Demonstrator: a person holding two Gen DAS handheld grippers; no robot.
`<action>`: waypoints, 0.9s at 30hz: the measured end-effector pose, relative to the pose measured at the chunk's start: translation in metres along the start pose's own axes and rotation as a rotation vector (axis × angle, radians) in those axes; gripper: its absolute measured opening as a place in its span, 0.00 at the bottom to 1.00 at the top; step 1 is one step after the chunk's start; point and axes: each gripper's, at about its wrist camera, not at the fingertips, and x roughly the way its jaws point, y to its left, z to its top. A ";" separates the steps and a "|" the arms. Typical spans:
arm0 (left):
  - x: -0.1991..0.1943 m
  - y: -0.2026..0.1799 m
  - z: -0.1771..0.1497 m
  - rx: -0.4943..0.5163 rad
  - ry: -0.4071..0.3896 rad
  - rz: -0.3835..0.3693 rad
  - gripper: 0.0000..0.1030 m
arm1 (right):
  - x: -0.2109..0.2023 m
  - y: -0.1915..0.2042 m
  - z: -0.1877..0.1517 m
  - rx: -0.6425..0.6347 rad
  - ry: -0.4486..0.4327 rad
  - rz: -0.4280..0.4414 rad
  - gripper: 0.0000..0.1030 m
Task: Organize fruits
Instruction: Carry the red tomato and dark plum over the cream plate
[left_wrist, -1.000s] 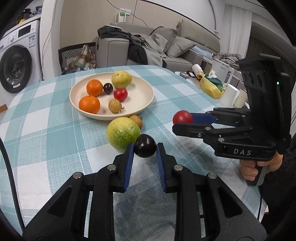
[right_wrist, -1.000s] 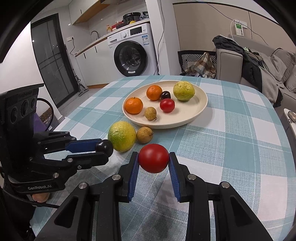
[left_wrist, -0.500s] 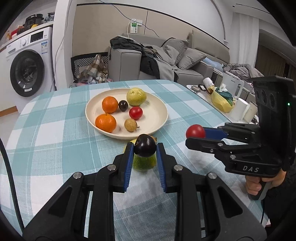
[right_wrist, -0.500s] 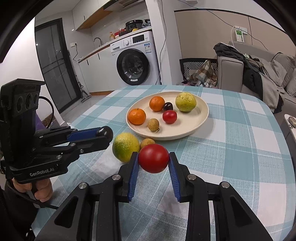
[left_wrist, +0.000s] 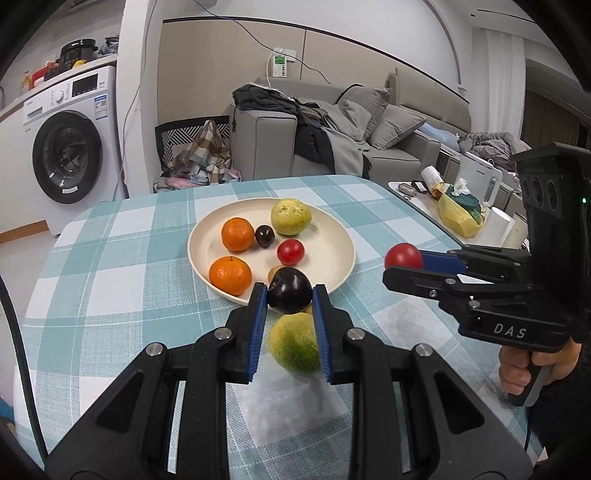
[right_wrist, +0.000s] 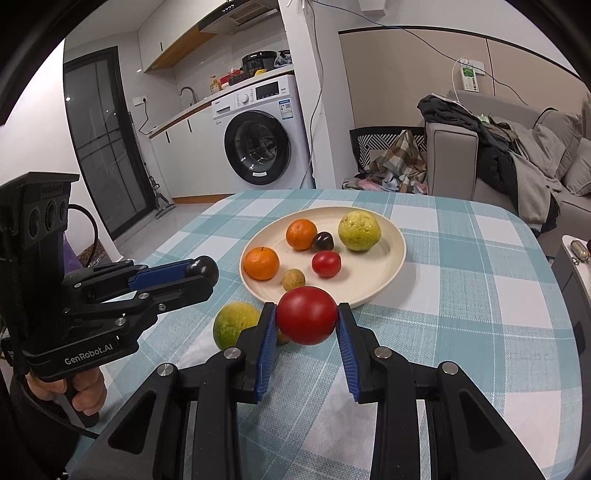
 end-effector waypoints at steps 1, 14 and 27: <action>0.002 0.002 0.001 -0.005 0.001 0.001 0.21 | 0.001 -0.001 0.002 0.002 -0.002 -0.001 0.32; 0.024 0.018 0.016 -0.043 0.000 0.026 0.21 | 0.014 -0.015 0.024 0.046 -0.029 -0.019 0.32; 0.061 0.028 0.027 -0.053 0.022 0.054 0.21 | 0.035 -0.026 0.031 0.053 -0.007 -0.034 0.32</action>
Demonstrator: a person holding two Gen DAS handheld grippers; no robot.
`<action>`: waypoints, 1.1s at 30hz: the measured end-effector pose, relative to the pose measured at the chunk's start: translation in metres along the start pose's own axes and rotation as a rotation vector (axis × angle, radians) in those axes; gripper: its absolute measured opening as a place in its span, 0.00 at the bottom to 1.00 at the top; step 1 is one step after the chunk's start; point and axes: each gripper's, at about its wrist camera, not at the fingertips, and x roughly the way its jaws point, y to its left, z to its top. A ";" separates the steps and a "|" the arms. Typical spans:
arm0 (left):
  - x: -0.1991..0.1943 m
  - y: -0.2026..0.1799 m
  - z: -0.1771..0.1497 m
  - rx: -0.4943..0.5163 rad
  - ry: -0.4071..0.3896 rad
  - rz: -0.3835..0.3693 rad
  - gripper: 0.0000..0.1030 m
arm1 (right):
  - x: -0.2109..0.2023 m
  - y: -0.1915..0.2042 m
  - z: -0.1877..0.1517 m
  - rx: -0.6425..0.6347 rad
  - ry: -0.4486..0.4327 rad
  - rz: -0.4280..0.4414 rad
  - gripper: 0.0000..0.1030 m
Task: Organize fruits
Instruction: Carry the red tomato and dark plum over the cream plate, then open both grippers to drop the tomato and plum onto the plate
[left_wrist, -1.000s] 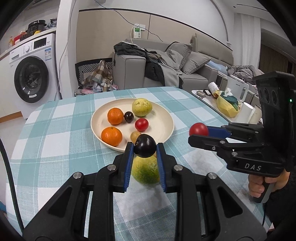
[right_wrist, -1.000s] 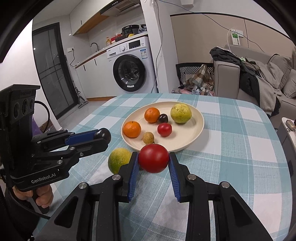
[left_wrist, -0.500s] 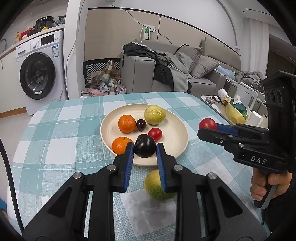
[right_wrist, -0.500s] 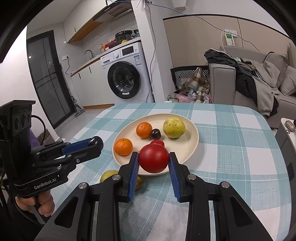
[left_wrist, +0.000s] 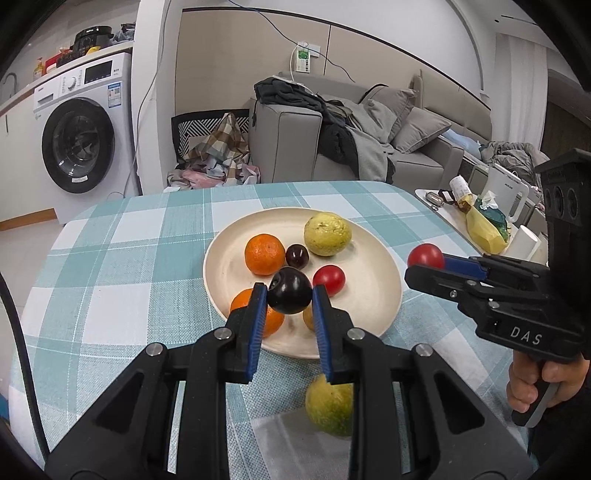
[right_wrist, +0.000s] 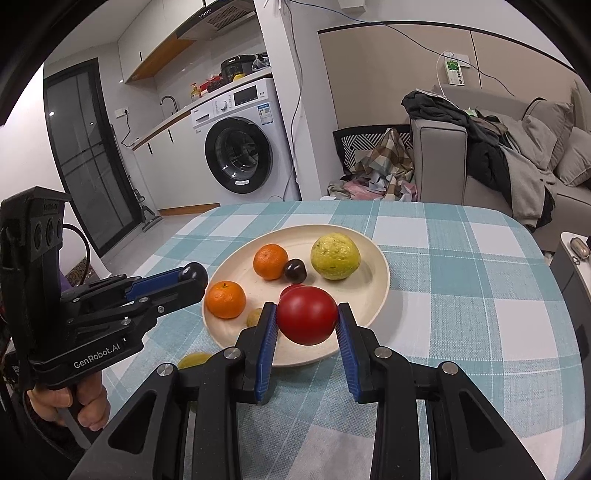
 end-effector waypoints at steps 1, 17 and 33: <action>0.003 0.001 0.000 0.000 0.003 0.000 0.21 | 0.003 -0.001 0.000 0.003 0.003 0.001 0.32; 0.033 -0.005 -0.004 0.027 0.041 0.007 0.21 | 0.031 -0.013 -0.009 0.066 0.065 0.001 0.32; 0.033 -0.010 -0.008 0.047 0.051 -0.001 0.22 | 0.024 -0.006 -0.011 0.059 0.040 0.010 0.49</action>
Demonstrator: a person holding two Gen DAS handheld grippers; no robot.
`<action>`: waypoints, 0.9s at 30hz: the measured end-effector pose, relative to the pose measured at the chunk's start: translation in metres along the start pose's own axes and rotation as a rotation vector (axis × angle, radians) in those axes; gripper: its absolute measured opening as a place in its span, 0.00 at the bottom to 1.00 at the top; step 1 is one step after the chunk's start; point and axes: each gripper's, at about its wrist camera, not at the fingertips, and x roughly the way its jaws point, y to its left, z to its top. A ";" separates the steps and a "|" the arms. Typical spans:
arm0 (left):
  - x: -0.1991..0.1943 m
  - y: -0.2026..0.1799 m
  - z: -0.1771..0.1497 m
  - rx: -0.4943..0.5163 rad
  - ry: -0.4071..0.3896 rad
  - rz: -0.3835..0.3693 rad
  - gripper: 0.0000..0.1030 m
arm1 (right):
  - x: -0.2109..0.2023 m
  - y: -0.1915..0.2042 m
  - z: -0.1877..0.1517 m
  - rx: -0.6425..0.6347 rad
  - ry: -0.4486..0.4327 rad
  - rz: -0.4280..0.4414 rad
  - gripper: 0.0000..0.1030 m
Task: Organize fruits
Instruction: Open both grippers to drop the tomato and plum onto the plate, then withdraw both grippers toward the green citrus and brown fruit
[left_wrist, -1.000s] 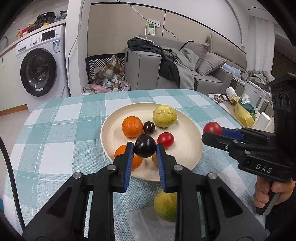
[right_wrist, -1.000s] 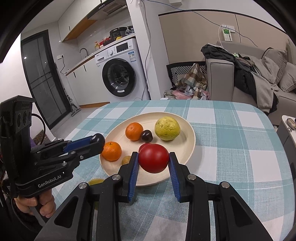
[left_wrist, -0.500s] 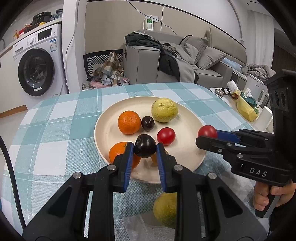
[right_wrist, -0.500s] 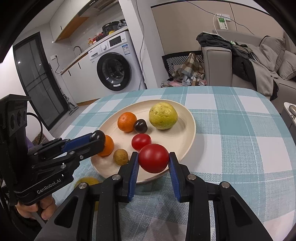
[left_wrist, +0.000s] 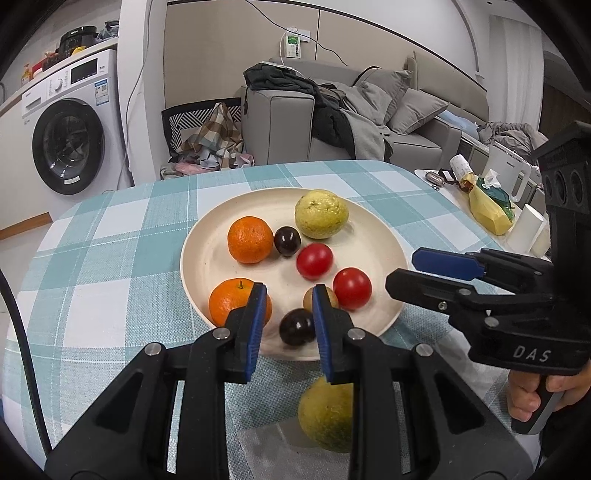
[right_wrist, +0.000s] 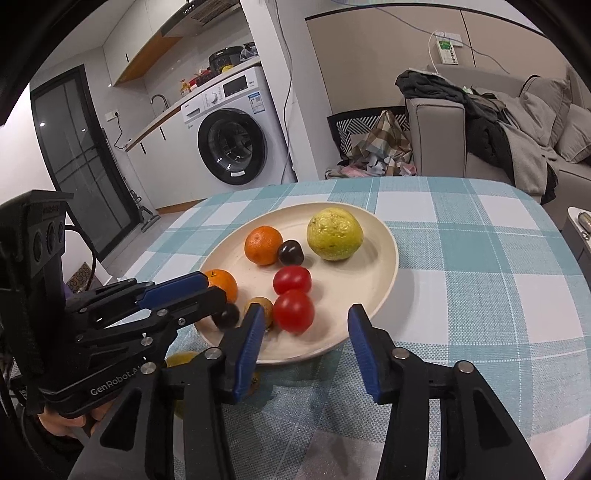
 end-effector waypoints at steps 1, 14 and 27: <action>-0.001 -0.001 0.000 -0.002 0.002 0.001 0.22 | -0.002 0.000 0.000 -0.002 -0.003 -0.001 0.51; -0.030 0.004 -0.017 -0.026 -0.002 0.049 1.00 | -0.017 -0.008 -0.007 0.005 -0.024 -0.047 1.00; -0.050 0.005 -0.039 -0.034 0.043 0.021 0.99 | -0.007 -0.006 -0.015 -0.034 0.096 -0.013 1.00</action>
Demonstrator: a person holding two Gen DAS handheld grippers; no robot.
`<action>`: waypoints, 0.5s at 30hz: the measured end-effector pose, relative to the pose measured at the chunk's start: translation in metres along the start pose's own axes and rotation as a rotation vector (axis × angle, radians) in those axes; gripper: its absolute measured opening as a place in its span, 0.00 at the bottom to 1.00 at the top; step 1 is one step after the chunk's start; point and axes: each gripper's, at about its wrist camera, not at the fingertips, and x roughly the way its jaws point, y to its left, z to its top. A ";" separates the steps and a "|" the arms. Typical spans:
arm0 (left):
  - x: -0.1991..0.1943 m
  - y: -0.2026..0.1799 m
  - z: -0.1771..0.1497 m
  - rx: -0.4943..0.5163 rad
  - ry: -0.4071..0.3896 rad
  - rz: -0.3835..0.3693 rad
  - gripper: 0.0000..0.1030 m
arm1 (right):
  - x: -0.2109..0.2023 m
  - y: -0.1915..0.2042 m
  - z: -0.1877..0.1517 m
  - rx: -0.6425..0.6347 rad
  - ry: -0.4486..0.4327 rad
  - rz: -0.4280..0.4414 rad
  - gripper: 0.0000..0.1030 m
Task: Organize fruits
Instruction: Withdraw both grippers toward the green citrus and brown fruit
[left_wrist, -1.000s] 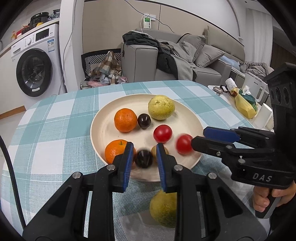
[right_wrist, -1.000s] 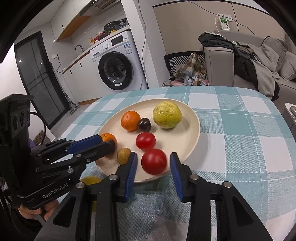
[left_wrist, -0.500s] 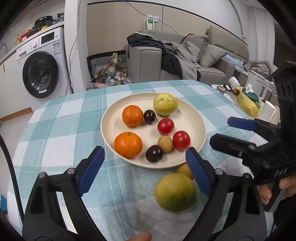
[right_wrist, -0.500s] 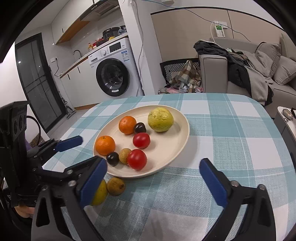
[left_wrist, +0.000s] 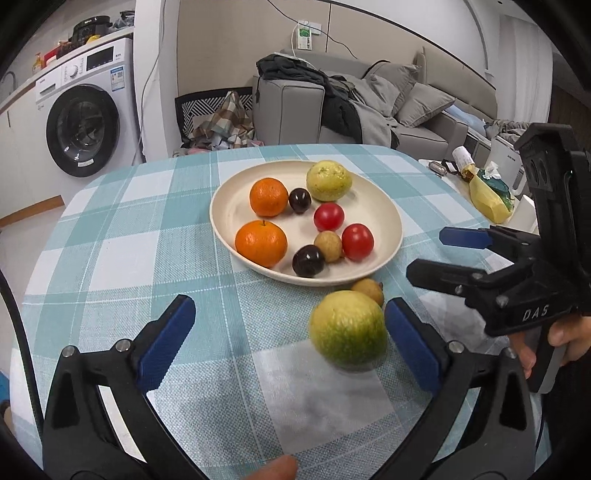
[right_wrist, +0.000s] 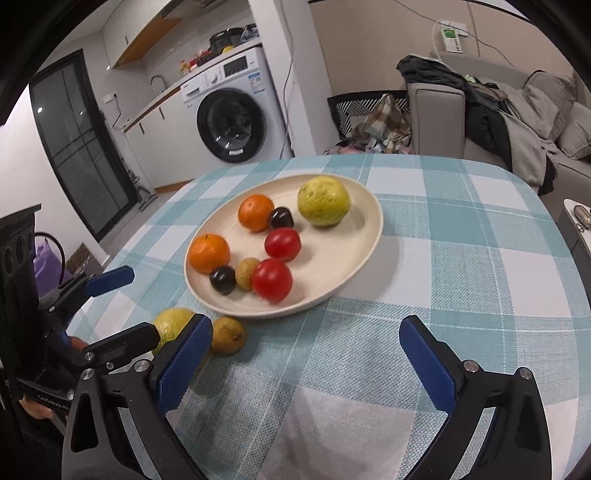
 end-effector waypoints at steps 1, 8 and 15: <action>0.001 -0.001 0.000 -0.004 0.005 -0.008 0.99 | 0.002 0.002 -0.001 -0.018 0.012 -0.005 1.00; 0.005 -0.006 -0.001 0.006 0.025 -0.024 0.99 | 0.012 0.008 -0.007 -0.062 0.077 0.006 1.00; 0.013 -0.011 -0.004 0.022 0.064 -0.044 0.99 | 0.013 0.001 -0.009 -0.040 0.098 0.005 1.00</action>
